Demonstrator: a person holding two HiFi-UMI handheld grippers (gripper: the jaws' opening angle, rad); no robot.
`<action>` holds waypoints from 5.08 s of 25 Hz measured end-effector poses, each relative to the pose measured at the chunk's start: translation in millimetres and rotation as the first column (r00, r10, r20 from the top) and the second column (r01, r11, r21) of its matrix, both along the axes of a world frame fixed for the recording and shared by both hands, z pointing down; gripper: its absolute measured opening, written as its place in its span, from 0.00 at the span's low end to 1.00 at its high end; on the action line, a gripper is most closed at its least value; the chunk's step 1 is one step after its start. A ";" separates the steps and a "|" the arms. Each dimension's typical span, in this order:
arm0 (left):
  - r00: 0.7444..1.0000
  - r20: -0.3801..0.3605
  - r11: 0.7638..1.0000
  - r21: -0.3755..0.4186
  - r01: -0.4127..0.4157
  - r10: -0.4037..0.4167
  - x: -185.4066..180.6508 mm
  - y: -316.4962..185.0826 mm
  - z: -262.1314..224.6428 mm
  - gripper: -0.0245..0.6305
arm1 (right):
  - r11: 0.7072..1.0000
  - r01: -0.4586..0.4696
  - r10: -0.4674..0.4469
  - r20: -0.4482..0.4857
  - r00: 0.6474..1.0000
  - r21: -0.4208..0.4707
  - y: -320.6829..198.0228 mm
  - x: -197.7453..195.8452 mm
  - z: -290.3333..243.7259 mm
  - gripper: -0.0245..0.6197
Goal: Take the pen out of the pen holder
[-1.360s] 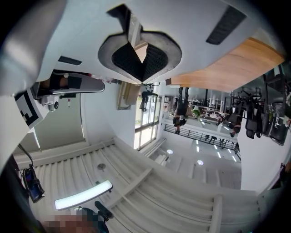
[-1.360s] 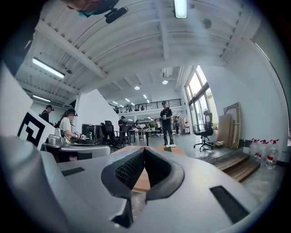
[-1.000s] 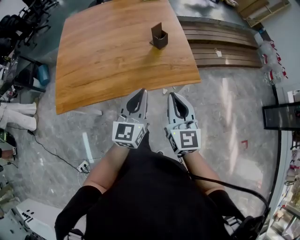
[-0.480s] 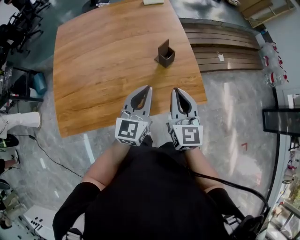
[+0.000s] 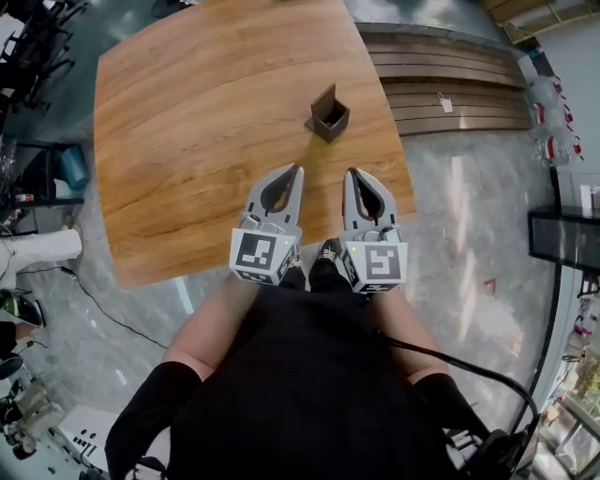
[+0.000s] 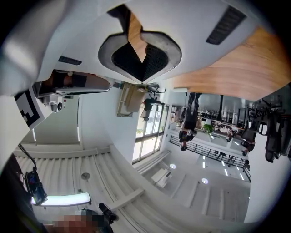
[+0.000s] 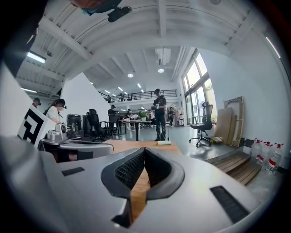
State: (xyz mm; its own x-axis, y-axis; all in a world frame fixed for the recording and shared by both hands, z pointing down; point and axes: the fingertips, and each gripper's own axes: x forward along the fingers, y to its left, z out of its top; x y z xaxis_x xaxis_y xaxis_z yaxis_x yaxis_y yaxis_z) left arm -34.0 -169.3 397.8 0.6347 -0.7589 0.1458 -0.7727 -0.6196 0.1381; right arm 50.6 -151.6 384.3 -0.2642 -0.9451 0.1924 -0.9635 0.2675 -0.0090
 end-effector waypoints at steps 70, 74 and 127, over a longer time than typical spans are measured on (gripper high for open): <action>0.995 0.053 0.992 -0.094 0.089 -0.084 16.0 -79.1 60.9 0.04 | 0.992 0.082 -0.095 -0.147 0.984 -0.091 -116.6 20.8 21.9 0.10; 0.994 0.062 0.991 -0.093 0.095 -0.090 12.4 -87.7 64.1 0.04 | 0.984 0.092 -0.116 -0.156 0.981 -0.155 -126.5 18.7 55.7 0.10; 0.997 0.032 0.996 0.045 0.072 -0.073 30.5 -53.1 -10.9 0.04 | 0.969 0.175 -0.167 -0.059 0.984 0.174 -66.7 17.0 -24.1 0.06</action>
